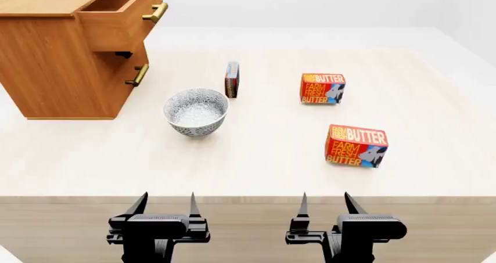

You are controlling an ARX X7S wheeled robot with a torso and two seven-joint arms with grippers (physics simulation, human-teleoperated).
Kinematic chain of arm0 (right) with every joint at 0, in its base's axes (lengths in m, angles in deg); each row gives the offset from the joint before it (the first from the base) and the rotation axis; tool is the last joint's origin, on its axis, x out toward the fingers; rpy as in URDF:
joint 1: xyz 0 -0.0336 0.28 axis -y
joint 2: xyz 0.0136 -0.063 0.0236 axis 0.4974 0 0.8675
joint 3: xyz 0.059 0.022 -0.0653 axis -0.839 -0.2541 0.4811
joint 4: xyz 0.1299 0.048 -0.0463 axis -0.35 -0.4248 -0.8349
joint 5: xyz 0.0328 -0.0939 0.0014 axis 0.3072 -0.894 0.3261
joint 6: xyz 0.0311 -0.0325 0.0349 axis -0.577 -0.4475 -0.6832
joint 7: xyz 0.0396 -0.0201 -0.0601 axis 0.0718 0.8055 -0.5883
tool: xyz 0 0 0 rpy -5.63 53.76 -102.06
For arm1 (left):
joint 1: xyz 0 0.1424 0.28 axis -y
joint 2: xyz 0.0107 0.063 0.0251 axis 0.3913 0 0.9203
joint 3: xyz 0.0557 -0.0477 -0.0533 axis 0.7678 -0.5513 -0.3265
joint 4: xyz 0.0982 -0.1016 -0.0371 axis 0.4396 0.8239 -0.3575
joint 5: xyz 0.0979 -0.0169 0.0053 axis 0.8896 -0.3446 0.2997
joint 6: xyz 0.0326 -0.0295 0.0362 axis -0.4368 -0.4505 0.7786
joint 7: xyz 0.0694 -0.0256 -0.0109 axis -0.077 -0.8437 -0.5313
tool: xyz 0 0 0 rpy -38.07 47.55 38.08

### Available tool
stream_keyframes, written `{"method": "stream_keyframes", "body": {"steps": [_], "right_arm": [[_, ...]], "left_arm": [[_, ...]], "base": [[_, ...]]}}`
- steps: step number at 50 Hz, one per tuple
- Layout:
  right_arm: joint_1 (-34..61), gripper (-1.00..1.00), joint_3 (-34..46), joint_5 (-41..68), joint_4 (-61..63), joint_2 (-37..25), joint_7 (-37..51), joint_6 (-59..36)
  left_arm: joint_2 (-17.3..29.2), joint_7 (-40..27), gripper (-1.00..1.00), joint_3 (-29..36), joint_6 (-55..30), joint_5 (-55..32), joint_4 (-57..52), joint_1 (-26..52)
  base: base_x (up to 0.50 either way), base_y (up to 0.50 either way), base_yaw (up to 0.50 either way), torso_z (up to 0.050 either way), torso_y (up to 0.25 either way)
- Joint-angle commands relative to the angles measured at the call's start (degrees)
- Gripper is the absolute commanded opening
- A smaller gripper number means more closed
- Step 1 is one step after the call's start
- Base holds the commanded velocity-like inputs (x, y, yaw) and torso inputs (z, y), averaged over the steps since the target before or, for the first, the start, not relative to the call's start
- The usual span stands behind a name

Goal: Put the chocolate pudding in the top drawer of the cabinet and close it.

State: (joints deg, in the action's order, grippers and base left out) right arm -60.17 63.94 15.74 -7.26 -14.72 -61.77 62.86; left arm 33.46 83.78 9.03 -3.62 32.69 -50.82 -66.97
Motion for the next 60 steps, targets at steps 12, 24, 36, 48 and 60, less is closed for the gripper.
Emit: {"method": "stream_keyframes", "body": {"steps": [12,24,36,48,60], "right_arm": [[-0.8,1.00,3.3,2.0,0.8,-2.8,3.5,0.8],[-0.6,1.00,2.6,4.4,6.1,-3.7,6.5,-4.8],[1.2,1.00,1.1,6.6,29.0,-7.5,9.2,-24.9],[17.1,1.00,1.6,9.5,42.4,-9.2,10.9,-45.9],[29.1,1.00,-1.0,13.3,42.1,-10.3,9.4,-54.0]], "left_arm": [[2.8,-3.0,1.00,3.0,-0.3,-2.7,-0.2,0.5],[4.1,-3.9,1.00,3.6,-6.9,-5.8,-6.4,0.8],[6.0,-6.9,1.00,2.3,-24.2,-11.6,-29.8,0.2],[9.8,-10.0,1.00,-1.4,-46.1,-19.6,-47.1,11.0],[12.4,-10.1,1.00,-3.8,-61.2,-26.3,-46.4,26.4]], "base": [[0.00,0.00,0.00,0.000,0.000],[0.00,0.00,0.00,0.000,0.000],[0.00,0.00,0.00,0.000,0.000],[0.00,0.00,0.00,0.000,0.000],[0.00,0.11,0.00,0.000,0.000]]}}
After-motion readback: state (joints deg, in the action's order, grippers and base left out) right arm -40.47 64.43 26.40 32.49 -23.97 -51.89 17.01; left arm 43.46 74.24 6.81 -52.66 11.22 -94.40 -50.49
